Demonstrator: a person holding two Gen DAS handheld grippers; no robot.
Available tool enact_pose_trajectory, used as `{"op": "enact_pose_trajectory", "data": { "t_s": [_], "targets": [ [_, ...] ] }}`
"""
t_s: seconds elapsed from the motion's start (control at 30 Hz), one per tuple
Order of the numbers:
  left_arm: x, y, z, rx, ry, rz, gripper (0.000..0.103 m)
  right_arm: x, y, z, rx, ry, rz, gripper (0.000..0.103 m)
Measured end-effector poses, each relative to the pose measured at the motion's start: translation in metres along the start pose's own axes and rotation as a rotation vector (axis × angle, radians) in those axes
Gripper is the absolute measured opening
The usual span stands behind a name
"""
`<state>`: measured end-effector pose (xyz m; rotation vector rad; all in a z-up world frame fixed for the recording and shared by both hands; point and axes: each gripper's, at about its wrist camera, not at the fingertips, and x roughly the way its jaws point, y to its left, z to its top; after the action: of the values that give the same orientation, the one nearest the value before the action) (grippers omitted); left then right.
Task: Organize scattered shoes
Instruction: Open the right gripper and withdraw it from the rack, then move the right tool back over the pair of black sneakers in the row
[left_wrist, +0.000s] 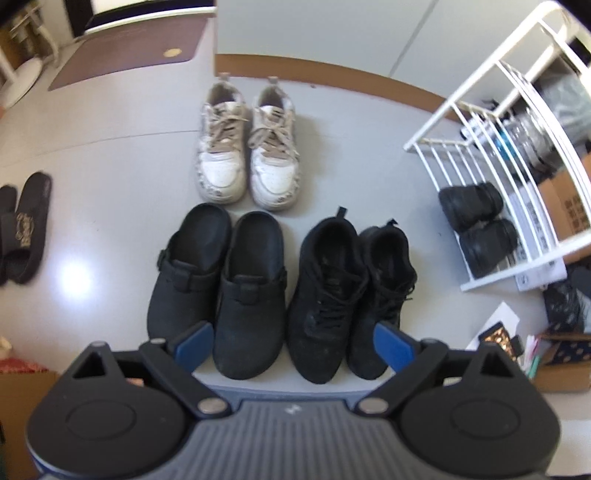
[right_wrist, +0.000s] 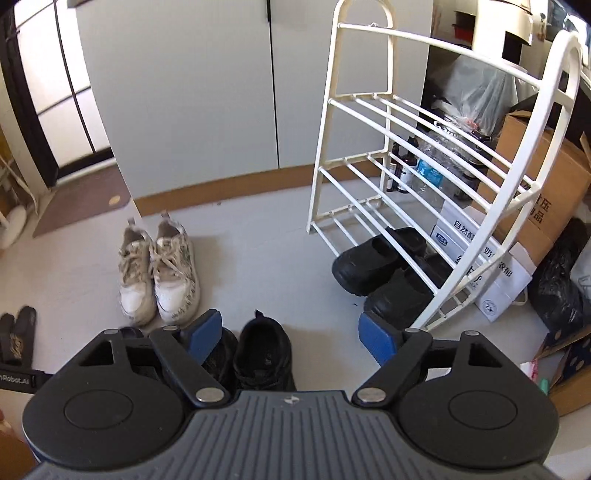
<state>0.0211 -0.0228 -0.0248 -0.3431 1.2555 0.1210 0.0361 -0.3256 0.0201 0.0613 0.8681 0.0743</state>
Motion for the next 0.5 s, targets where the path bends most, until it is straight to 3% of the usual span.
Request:
{"op": "enact_pose_trajectory", "data": {
  "t_s": [0.1, 0.27, 0.33, 0.5],
  "targets": [
    [-0.024, -0.001, 0.002, -0.011, -0.049, -0.003, 0.097, 0.001, 0.001, -0.001, -0.004, 0.009, 0.014, 0.085],
    [-0.028, 0.004, 0.006, 0.026, -0.074, 0.014, 0.098, 0.007, 0.007, -0.002, -0.013, 0.038, 0.05, 0.085],
    [-0.019, 0.013, 0.01, -0.002, -0.049, -0.015, 0.098, 0.016, 0.015, -0.005, -0.041, 0.062, 0.072, 0.085],
    [0.0, 0.028, 0.014, -0.006, -0.032, 0.01, 0.097, 0.049, 0.035, -0.02, -0.123, 0.15, 0.08, 0.084]
  ]
}}
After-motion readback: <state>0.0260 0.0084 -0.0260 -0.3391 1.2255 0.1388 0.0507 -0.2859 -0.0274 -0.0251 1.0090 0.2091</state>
